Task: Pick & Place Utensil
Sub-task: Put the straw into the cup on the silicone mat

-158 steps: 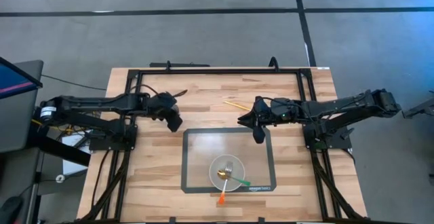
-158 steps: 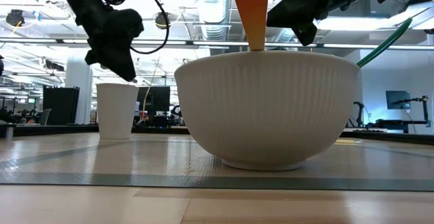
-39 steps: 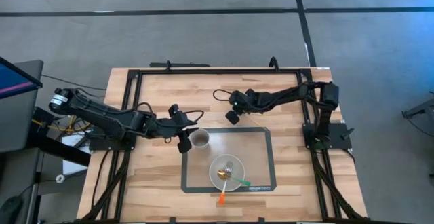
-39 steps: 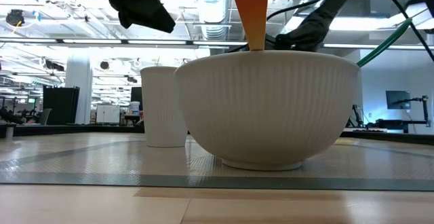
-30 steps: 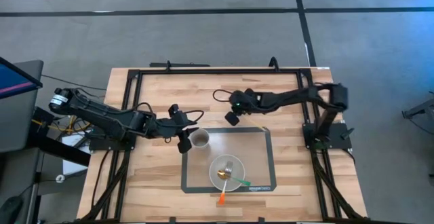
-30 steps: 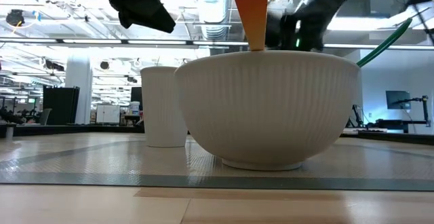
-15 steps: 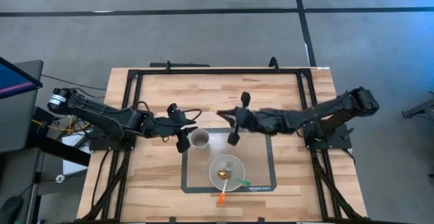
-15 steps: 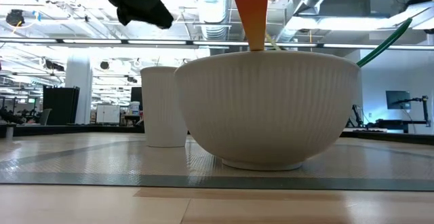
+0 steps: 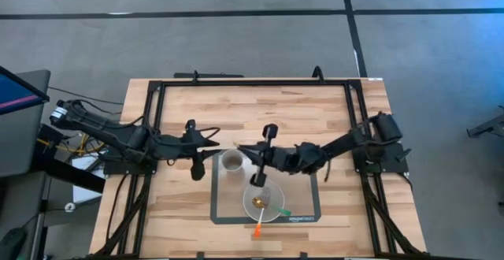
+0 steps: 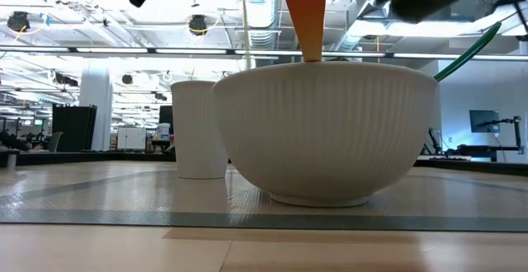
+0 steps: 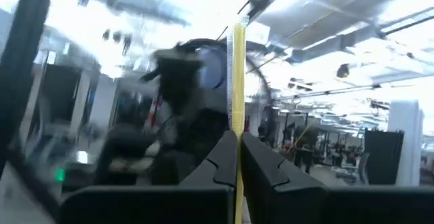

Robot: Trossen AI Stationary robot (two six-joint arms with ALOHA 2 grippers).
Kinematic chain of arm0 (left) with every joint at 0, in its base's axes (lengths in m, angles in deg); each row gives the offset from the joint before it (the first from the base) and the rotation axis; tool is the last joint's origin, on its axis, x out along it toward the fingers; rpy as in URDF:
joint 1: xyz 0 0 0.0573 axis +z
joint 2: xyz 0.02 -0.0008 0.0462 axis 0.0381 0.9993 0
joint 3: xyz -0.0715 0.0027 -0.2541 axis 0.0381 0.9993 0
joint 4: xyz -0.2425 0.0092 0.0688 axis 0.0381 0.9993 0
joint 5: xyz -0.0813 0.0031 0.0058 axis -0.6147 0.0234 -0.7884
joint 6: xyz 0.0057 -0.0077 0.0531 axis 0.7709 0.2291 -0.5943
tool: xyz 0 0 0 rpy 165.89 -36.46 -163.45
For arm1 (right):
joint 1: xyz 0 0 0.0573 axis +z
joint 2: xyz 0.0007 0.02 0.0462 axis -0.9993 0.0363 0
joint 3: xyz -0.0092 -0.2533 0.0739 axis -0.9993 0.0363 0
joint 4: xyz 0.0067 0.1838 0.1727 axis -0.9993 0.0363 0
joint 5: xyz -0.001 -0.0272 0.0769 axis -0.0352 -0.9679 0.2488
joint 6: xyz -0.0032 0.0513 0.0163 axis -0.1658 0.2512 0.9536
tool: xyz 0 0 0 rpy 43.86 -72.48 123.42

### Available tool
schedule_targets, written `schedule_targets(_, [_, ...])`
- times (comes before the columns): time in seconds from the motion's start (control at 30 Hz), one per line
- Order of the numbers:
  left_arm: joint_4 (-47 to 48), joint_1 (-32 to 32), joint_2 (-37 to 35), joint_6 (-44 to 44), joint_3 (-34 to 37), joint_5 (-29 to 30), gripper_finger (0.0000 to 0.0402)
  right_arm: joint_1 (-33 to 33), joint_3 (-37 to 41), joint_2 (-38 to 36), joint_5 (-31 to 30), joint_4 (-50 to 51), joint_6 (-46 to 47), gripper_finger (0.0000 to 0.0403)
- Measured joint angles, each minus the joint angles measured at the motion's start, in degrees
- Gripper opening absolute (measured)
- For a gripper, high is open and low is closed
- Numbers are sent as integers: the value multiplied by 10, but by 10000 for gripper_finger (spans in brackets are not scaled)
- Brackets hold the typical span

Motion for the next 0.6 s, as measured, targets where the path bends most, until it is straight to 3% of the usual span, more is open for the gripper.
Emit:
schedule_targets(0.23, [1,13,-13,-22,17,14,97,-29,-38,77,42,-76,45,2])
schedule_targets(0.43, [4,14,-41,-22,17,14,97,-31,-65,77,44,54,113,2])
schedule_targets(0.6, [8,14,-49,-22,19,14,97,-36,-79,77,40,119,100,19])
